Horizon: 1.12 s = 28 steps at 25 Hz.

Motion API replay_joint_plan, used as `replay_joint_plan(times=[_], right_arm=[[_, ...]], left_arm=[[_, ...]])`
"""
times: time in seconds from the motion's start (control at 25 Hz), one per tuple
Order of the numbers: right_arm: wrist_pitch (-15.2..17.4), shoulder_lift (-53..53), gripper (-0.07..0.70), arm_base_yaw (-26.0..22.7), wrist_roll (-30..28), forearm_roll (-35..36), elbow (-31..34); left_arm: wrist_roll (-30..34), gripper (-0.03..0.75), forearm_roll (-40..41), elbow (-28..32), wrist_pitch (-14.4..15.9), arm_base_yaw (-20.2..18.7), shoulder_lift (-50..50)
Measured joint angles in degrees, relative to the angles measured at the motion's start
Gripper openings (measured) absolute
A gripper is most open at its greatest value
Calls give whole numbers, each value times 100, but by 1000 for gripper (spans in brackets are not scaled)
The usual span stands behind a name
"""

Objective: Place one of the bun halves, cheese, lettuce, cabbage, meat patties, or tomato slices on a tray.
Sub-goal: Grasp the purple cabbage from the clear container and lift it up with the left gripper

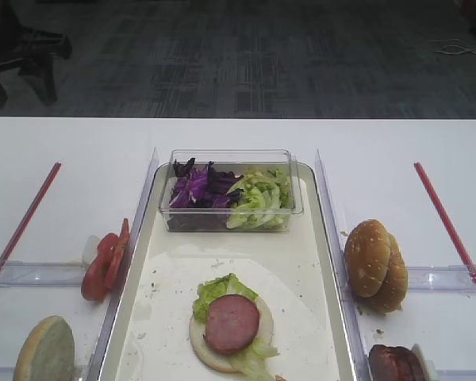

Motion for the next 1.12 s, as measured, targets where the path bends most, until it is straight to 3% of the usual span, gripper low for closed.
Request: replay_joint_plan(times=[0.56,1.12], right_arm=[[0,0,7,0,0,0,0],[0,0,7,0,0,0,0]], left_arm=[[105,481,-405,-43,0,-68,198],[-488,481,-392,-279,-27,-1587,706]])
